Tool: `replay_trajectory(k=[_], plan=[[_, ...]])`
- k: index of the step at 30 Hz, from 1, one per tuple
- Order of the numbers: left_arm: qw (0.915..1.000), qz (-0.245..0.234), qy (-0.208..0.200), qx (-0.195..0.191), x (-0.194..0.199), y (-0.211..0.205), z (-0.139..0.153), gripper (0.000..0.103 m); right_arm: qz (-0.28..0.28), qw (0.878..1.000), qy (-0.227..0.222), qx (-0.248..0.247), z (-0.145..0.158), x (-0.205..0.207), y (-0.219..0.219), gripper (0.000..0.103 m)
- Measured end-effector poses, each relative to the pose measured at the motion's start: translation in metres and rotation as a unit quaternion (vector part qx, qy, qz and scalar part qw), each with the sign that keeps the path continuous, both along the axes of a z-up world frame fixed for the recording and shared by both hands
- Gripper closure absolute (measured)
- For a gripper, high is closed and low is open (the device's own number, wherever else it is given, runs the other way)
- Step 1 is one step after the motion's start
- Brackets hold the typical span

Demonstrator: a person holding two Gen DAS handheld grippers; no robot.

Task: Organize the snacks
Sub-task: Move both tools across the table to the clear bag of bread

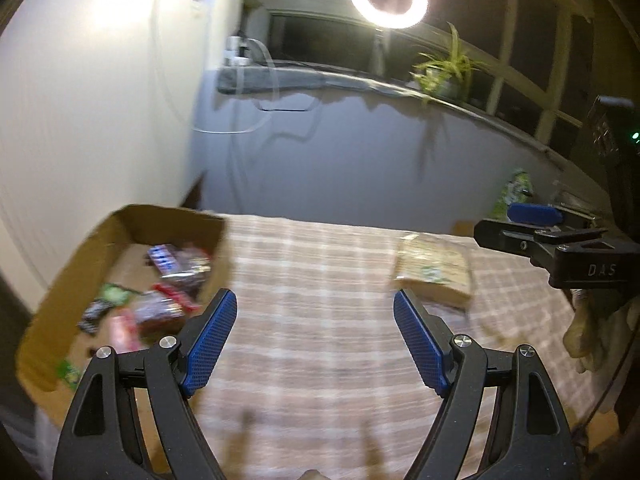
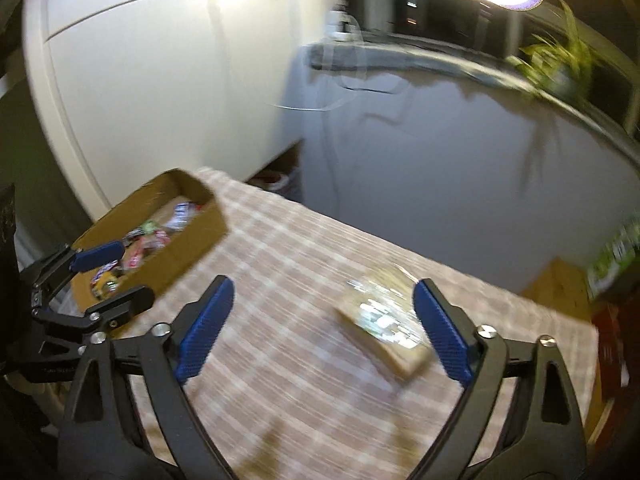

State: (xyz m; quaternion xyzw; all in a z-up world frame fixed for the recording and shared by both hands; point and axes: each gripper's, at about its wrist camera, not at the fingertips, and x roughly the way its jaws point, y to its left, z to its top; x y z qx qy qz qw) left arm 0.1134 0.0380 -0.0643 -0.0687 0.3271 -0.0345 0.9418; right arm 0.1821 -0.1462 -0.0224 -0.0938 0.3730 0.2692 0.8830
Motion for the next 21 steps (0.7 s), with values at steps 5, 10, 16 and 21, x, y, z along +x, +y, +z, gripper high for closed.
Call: replay_trajectory(k=[5, 10, 16, 21], plan=[[0.9988, -0.039, 0.013, -0.027, 0.026, -0.025, -0.006, 0.022, -0.053, 0.998, 0.032, 0.010, -0.018, 0.017, -0.049, 0.004], [0.9946, -0.082, 0.037, -0.052, 0.057, -0.046, -0.019, 0.022, -0.093, 0.990, 0.095, 0.056, -0.047, 0.041, -0.089, 0.004], [0.9891, -0.093, 0.076, -0.086, 0.096, -0.058, -0.043, 0.022, -0.117, 0.977, 0.143, 0.104, -0.076, 0.063, -0.110, 0.004], [0.9829, -0.089, 0.105, -0.123, 0.124, -0.059, -0.057, 0.022, -0.120, 0.964, 0.183, 0.152, -0.099, 0.078, -0.116, 0.004]])
